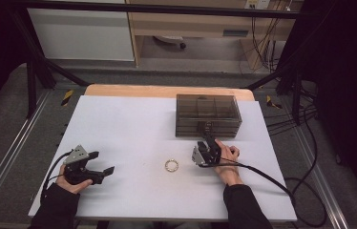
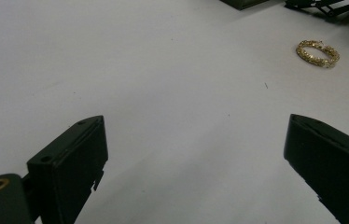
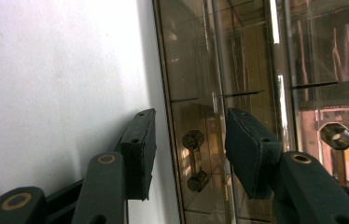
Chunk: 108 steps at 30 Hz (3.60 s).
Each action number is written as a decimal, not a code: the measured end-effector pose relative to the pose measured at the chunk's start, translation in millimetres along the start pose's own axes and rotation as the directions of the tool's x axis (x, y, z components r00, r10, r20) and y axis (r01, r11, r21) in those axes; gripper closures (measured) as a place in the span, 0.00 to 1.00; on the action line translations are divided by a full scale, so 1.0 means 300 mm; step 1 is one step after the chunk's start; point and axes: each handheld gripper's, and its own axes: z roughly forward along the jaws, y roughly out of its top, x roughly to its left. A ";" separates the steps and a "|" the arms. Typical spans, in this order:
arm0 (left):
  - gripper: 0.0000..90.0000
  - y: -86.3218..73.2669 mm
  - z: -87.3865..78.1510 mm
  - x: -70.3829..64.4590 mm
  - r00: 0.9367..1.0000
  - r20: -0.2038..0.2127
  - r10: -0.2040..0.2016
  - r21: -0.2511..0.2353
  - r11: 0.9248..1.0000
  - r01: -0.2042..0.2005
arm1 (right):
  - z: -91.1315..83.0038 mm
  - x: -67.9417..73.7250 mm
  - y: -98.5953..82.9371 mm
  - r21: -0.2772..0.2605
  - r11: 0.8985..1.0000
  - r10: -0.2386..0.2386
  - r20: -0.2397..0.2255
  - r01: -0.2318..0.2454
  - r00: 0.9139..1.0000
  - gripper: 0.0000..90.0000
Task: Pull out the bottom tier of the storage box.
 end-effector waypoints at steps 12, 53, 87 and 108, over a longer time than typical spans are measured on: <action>0.07 -0.001 0.003 0.000 1.000 0.000 0.001 0.005 1.000 -0.001 | 0.016 0.008 -0.006 0.021 0.999 -0.041 0.035 0.040 0.999 0.68; 0.07 -0.001 0.007 -0.001 1.000 0.001 0.004 0.007 1.000 -0.004 | 0.032 0.058 -0.002 0.074 0.991 -0.118 0.137 0.109 0.984 0.89; 0.07 -0.001 0.005 0.000 1.000 -0.001 0.005 0.008 1.000 -0.005 | 0.003 0.072 0.003 0.070 0.993 -0.103 0.139 0.094 0.985 0.84; 0.07 -0.001 0.006 0.000 1.000 -0.002 0.003 0.007 1.000 -0.003 | 0.014 0.048 -0.011 0.066 0.996 -0.073 0.145 0.064 0.987 0.70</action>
